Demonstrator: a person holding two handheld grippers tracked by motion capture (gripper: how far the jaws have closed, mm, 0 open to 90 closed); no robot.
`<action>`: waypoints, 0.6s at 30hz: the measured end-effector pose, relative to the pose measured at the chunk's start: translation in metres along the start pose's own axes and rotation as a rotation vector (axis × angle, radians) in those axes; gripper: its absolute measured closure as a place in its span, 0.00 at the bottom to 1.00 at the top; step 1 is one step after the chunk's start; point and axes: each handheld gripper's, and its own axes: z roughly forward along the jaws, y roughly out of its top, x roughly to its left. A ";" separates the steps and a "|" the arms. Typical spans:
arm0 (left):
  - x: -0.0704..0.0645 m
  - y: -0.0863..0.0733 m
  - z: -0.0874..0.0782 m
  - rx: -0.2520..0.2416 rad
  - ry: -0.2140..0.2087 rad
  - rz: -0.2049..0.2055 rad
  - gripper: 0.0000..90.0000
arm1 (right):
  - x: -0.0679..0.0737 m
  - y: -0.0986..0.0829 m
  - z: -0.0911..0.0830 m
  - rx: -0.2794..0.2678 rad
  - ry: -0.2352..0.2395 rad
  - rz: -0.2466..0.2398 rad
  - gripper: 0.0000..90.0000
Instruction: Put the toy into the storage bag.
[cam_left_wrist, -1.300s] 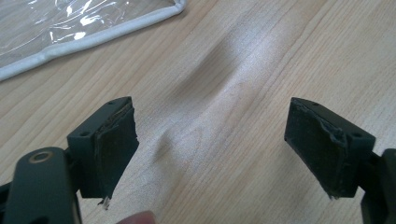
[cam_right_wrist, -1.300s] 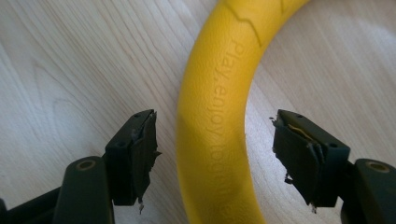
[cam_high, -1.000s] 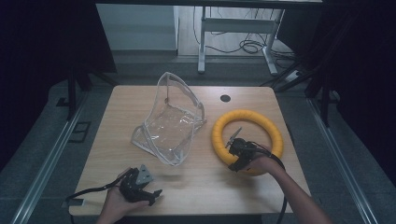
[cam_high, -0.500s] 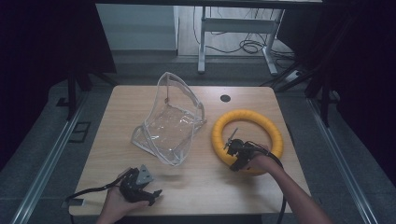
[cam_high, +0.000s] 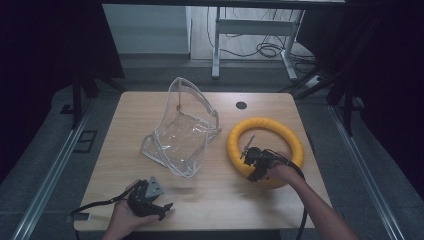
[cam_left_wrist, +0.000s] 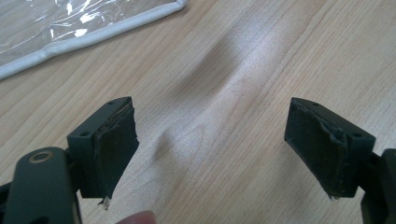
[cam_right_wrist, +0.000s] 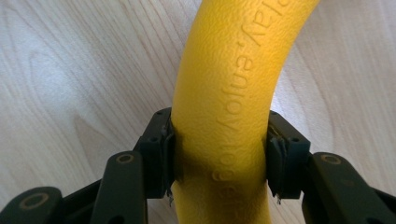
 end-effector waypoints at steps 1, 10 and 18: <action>0.000 0.000 0.000 0.000 -0.001 -0.001 0.19 | -0.001 -0.001 -0.002 -0.008 0.001 0.000 0.56; 0.000 0.000 0.001 0.001 -0.002 -0.001 0.19 | 0.000 -0.001 -0.018 -0.063 -0.007 0.017 0.56; 0.000 0.000 0.000 -0.001 -0.001 -0.002 0.19 | 0.002 0.000 -0.043 -0.155 -0.039 0.028 0.56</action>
